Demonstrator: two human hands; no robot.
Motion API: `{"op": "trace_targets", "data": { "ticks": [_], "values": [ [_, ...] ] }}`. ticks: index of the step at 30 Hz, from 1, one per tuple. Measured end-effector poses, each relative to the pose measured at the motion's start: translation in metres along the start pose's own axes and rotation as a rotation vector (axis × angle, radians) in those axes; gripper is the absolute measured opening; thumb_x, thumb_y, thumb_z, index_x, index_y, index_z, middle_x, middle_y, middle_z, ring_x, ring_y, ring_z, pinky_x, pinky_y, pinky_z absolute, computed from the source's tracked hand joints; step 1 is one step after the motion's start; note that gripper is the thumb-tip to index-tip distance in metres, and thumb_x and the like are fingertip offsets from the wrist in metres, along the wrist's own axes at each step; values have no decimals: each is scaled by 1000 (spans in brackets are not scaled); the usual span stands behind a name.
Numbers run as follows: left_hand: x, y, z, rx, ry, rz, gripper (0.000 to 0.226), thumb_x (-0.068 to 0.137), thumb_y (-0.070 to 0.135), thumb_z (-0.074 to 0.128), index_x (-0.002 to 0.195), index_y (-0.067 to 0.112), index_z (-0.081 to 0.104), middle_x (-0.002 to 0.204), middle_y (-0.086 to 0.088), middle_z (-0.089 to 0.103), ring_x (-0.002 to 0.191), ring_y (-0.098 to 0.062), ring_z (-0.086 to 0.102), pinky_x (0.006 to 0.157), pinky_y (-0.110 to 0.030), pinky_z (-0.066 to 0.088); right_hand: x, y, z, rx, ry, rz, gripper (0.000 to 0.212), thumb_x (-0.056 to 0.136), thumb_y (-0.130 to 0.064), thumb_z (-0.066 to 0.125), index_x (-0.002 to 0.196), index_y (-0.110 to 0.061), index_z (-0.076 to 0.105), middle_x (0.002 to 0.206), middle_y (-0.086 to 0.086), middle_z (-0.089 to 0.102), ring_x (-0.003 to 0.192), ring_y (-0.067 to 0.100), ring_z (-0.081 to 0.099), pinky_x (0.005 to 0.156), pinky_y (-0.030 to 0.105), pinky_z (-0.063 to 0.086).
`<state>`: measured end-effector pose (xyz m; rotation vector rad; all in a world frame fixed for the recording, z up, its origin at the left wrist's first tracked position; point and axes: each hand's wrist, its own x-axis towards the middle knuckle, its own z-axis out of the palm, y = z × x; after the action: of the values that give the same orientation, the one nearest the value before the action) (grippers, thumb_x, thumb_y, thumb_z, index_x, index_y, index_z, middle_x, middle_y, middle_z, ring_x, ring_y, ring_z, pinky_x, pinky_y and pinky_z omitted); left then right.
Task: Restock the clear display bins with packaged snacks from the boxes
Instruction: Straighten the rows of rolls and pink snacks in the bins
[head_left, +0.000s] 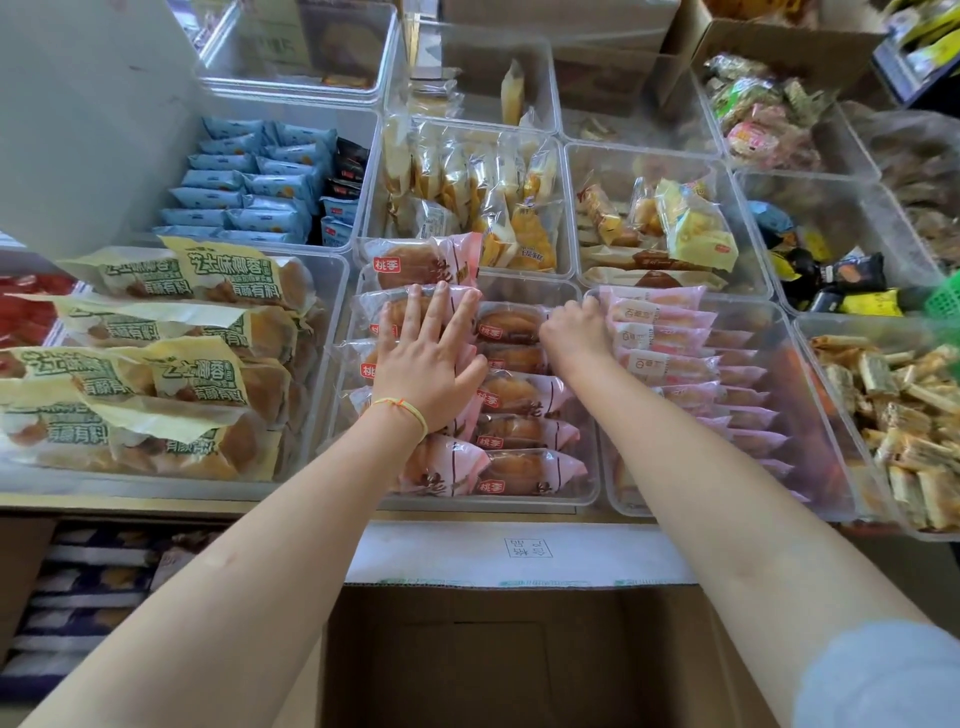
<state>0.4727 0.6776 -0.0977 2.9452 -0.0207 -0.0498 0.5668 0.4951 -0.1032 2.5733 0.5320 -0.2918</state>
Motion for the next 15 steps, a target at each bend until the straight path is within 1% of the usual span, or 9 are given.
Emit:
{"op": "trace_targets", "data": {
  "ticks": [2, 4, 5, 8, 9, 11, 12, 13, 15],
  "values": [
    [0, 0, 0, 0, 4, 1, 68, 95, 59, 17, 153, 41, -13, 165, 1, -10, 150, -25, -16, 119, -49, -15, 7, 1, -3, -15, 73, 23, 25, 89, -11, 63, 114, -9, 67, 109, 7, 65, 104, 27, 57, 95, 42, 40],
    [1, 0, -1, -6, 8, 6, 68, 94, 58, 17, 154, 42, -11, 165, 1, -8, 151, -25, -14, 119, -49, -14, 4, 0, -2, 6, 107, 44, 19, 83, -5, 66, 101, -9, 71, 96, 7, 68, 92, 26, 61, 90, 39, 44],
    [1, 0, -1, -10, 7, 7, 68, 94, 58, 17, 154, 42, -11, 165, 1, -8, 151, -25, -14, 120, -49, -14, 2, -1, 2, 0, 136, 41, 17, 82, -3, 67, 97, -8, 72, 94, 7, 69, 89, 26, 62, 89, 38, 46],
    [0, -1, 0, -7, 1, 6, 68, 94, 58, 16, 154, 41, -11, 165, 1, -8, 151, -25, -14, 120, -50, -14, -8, -1, 3, -7, 59, -9, 27, 90, -4, 57, 115, -7, 68, 114, 11, 65, 109, 31, 57, 98, 41, 38],
    [0, -1, 0, -3, 0, 7, 68, 94, 58, 16, 154, 41, -12, 165, 1, -9, 151, -25, -14, 120, -50, -14, -11, 2, -3, 21, 48, -16, 27, 92, -6, 57, 118, -7, 66, 117, 11, 63, 112, 32, 56, 98, 42, 38],
    [0, -1, 1, 0, -1, 7, 67, 95, 58, 16, 153, 41, -12, 165, 0, -9, 151, -25, -14, 120, -50, -14, -18, 5, -13, 82, 70, -17, 27, 93, -6, 56, 118, -8, 65, 116, 12, 62, 109, 31, 59, 89, 40, 43],
    [1, -1, 1, -1, -2, 6, 68, 95, 58, 16, 153, 41, -12, 165, 0, -9, 151, -25, -14, 120, -50, -14, -23, 5, -16, 103, 46, -24, 27, 93, -5, 56, 118, -9, 65, 116, 12, 61, 107, 30, 60, 84, 39, 44],
    [1, 0, 1, -2, -2, 5, 68, 94, 58, 16, 154, 41, -12, 165, 1, -9, 151, -25, -14, 120, -50, -14, -29, 3, -18, 96, -13, -41, 28, 92, -6, 57, 119, -10, 65, 116, 11, 60, 107, 30, 60, 83, 39, 44],
    [1, 0, 0, -1, -4, 3, 68, 94, 58, 16, 154, 41, -11, 165, 1, -9, 151, -25, -14, 120, -50, -13, -40, -4, -16, 35, -146, -56, 36, 90, -11, 62, 126, -11, 62, 122, 12, 57, 112, 29, 58, 89, 40, 46]
  ]
}}
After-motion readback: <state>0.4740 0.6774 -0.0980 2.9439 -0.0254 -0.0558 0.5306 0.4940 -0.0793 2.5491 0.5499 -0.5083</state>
